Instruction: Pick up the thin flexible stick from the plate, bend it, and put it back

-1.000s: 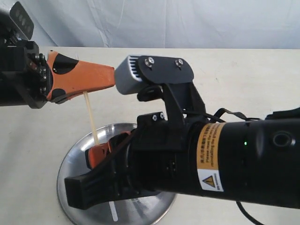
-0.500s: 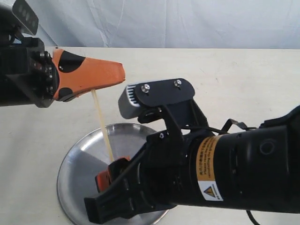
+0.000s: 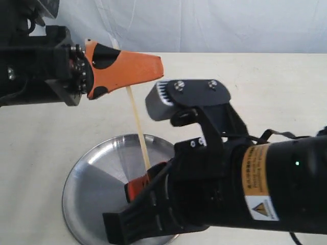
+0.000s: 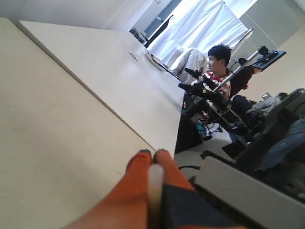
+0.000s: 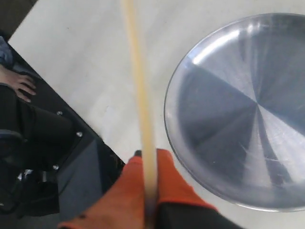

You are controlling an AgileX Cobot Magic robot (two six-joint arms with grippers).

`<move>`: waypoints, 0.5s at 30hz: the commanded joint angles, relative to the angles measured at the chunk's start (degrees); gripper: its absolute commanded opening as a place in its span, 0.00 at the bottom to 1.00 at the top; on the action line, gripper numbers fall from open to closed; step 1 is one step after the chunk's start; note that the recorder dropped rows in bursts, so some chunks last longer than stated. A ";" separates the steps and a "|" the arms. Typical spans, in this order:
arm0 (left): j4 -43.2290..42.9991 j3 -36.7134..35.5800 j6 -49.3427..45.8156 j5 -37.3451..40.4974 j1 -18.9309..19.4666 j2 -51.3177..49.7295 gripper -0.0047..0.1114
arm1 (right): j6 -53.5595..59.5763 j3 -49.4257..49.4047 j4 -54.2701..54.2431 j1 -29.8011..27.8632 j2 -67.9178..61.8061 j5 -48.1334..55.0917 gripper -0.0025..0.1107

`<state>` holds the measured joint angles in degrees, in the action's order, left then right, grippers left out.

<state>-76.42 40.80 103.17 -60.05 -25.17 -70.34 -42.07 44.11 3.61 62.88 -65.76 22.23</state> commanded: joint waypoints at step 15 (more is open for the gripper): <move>-19.00 2.06 2.80 9.44 -8.28 0.32 0.04 | -17.50 0.15 26.43 -0.28 14.72 8.74 0.01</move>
<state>-93.35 43.33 106.16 -44.80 -32.04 -70.01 -56.92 43.44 24.03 62.98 -52.45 29.90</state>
